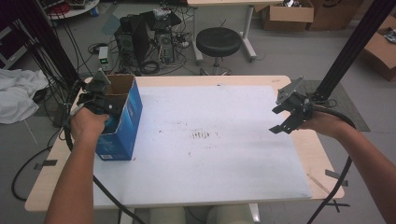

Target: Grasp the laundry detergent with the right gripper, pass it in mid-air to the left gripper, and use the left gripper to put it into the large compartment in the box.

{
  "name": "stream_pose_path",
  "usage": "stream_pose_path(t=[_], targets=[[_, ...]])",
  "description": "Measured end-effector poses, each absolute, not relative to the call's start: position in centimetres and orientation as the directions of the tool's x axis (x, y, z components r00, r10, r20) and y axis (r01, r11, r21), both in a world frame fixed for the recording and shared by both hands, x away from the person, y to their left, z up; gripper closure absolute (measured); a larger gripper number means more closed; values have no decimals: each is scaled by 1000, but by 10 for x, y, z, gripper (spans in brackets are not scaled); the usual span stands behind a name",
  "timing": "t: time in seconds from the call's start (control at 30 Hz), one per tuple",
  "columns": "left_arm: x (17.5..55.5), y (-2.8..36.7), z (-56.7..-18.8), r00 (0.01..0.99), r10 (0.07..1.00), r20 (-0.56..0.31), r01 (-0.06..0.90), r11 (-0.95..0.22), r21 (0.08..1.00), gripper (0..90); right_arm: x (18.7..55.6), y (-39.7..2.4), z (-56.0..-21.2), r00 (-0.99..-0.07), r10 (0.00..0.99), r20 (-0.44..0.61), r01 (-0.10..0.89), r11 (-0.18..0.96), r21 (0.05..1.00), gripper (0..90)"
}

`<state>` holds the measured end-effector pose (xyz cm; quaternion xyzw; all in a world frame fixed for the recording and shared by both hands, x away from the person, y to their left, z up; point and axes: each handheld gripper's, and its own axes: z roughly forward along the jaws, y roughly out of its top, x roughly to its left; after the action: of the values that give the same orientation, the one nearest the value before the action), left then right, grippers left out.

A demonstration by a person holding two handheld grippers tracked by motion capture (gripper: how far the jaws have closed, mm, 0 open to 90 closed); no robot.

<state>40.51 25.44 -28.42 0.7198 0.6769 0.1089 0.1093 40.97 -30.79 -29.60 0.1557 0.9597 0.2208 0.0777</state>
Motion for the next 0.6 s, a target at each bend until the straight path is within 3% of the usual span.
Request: stream_pose_path(t=[0.6], targets=[[406, 253, -266, 76, 997, 10, 939, -75, 336, 292, 407, -312, -293, -939, 336, -76, 267, 849, 457, 194]])
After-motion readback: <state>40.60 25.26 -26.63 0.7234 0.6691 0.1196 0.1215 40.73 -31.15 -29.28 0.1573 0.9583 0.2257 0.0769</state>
